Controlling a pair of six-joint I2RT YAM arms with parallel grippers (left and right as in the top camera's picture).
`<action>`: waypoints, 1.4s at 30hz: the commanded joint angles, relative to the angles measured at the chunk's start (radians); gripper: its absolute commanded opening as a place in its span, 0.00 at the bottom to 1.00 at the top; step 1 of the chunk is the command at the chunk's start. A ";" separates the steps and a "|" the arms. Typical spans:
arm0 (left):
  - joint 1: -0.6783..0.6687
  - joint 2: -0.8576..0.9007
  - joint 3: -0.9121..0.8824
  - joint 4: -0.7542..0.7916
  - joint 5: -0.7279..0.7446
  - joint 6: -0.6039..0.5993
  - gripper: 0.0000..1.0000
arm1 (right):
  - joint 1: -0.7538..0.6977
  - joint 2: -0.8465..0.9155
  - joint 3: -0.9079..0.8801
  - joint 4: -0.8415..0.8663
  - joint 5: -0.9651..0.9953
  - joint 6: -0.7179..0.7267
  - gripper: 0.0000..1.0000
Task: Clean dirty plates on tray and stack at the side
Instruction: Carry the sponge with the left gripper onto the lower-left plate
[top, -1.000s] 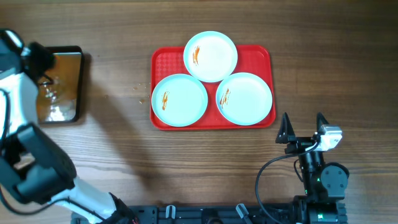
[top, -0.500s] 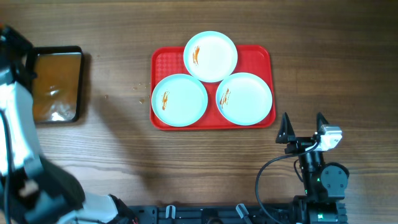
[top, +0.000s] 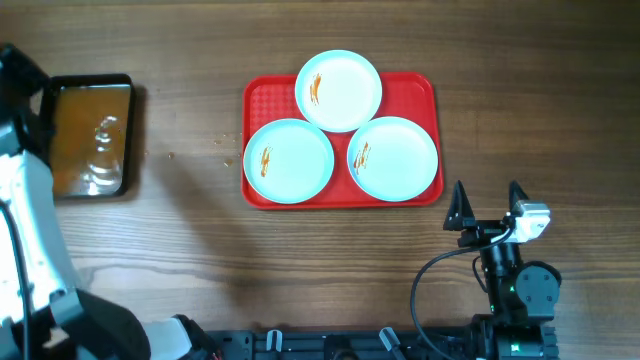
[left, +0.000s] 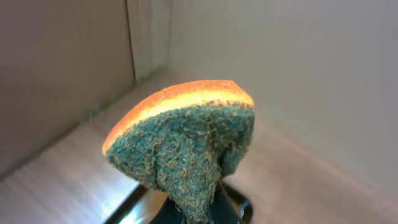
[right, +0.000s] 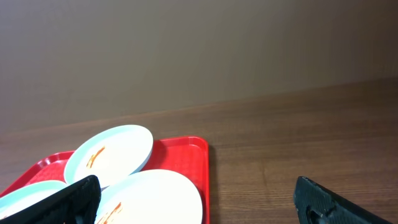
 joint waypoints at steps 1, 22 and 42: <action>0.019 0.119 -0.063 -0.038 0.020 0.015 0.04 | -0.004 -0.005 -0.001 0.003 0.010 -0.013 1.00; 0.037 0.250 -0.109 -0.130 -0.003 -0.008 0.04 | -0.004 -0.005 -0.001 0.003 0.010 -0.013 1.00; -0.590 -0.124 -0.056 -0.355 0.323 -0.169 0.04 | -0.004 -0.005 -0.001 0.003 0.010 -0.013 1.00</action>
